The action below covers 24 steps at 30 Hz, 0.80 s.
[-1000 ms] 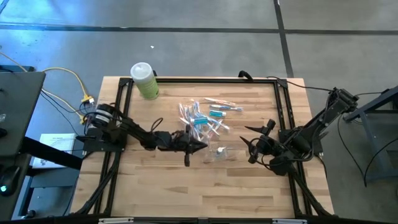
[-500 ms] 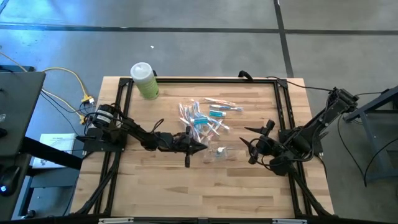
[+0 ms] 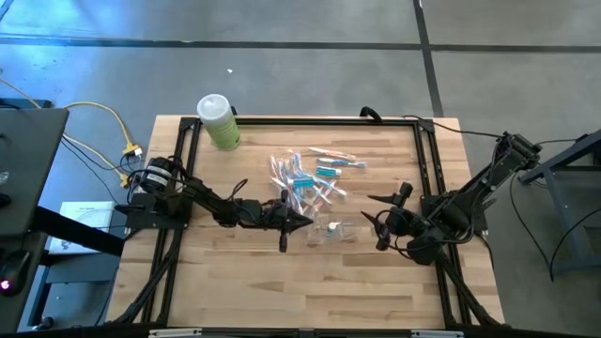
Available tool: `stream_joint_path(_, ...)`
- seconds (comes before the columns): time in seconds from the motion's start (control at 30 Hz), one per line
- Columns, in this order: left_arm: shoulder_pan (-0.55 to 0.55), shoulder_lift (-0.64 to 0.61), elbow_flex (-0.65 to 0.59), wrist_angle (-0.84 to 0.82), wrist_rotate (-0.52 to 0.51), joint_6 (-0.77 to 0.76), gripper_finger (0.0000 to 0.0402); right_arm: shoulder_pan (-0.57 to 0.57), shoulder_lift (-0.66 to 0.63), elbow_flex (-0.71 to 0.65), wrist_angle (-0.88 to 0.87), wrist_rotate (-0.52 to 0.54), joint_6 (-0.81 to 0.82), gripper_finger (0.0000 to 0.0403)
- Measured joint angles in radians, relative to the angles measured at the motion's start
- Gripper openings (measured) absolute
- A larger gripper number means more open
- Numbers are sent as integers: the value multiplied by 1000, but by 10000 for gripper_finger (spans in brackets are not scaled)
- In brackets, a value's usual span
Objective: Pick & Place toothbrushing station
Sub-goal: Put the orange toothbrush into the transparent organizer
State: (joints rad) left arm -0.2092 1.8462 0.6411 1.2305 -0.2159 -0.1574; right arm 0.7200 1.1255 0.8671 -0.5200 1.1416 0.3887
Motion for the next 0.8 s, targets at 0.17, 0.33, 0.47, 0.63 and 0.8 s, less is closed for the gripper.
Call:
stream_joint_path(0.17, -4, 0, 0, 0, -4, 0, 3, 0, 0, 0, 0, 0, 0, 202)
stream_joint_path(0.33, -7, 0, 0, 0, -4, 7, 3, 0, 0, 0, 0, 0, 0, 202)
stream_joint_path(0.47, -9, 0, 0, 1, -5, 7, 3, 0, 0, 1, -7, 0, 0, 202)
stream_joint_path(0.63, -13, 0, 0, 1, -4, 58, 3, 0, 0, 1, -16, -36, 0, 202)
stream_joint_path(0.8, -12, 0, 0, 1, -5, 51, 3, 0, 0, 1, -15, -45, 0, 202)
